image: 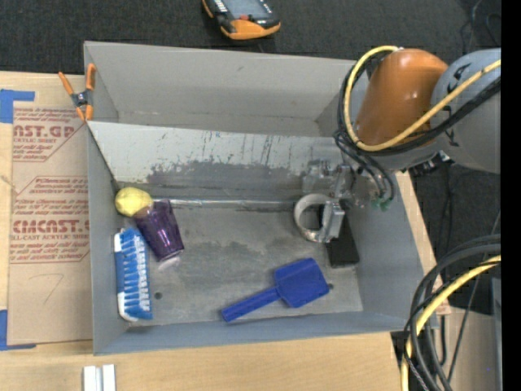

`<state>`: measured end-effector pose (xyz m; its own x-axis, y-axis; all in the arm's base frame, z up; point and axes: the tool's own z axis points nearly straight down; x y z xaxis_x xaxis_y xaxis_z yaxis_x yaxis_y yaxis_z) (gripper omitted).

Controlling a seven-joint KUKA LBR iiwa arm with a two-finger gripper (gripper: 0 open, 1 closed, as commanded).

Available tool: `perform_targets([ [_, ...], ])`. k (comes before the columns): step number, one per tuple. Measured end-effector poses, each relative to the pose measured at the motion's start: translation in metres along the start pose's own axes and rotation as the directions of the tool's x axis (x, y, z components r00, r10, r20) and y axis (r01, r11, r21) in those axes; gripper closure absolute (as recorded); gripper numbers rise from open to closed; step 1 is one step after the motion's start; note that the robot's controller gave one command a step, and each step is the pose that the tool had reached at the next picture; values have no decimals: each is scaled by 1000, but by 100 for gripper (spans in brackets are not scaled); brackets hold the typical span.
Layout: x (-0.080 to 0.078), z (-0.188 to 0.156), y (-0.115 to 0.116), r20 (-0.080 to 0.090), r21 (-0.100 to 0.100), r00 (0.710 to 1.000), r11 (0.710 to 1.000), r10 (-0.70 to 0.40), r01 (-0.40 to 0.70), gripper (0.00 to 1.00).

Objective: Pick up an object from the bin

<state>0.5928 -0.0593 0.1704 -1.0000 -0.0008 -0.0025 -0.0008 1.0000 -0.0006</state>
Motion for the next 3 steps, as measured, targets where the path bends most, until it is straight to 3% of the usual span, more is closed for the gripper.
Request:
perform_targets([
  [1,26,31,-18,-1,-1,950,950,-313,313,0],
  [2,30,28,-15,4,0,960,960,-280,280,0],
  [3,44,30,-43,1,0,949,949,-316,316,0],
])
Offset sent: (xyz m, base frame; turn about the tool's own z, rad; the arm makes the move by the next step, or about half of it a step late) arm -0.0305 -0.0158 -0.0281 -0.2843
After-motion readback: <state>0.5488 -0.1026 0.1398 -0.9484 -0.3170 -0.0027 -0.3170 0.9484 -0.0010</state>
